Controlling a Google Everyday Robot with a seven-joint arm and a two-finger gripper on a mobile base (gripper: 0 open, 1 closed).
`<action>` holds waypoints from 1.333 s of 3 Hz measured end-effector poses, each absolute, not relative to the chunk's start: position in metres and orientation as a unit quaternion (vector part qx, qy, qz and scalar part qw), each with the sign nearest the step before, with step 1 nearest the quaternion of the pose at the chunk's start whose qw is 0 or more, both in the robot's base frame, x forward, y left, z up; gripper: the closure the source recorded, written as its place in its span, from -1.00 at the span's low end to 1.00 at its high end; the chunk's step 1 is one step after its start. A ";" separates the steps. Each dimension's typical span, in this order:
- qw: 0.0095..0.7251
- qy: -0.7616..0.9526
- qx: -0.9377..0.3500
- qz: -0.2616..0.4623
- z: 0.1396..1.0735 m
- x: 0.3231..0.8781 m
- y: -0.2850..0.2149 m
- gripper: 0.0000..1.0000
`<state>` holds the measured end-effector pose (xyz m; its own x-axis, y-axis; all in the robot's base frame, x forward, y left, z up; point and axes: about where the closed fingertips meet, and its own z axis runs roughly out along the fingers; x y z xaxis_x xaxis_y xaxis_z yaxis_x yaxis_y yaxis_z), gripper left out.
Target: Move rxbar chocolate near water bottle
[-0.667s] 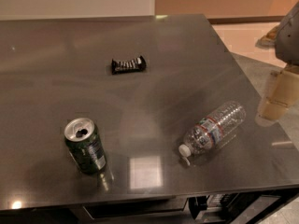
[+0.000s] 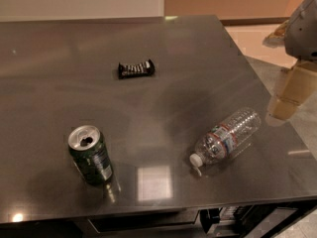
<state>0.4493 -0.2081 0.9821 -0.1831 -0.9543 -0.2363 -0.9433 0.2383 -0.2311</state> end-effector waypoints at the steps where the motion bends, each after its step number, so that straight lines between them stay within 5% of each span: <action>1: 0.181 0.742 -0.645 0.015 0.983 0.481 -0.185 -1.00; 4: 0.211 0.681 -0.698 0.069 0.964 0.588 -0.104 -1.00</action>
Offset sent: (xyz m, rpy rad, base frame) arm 0.1090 0.0760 -0.0095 0.1307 0.0416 0.2667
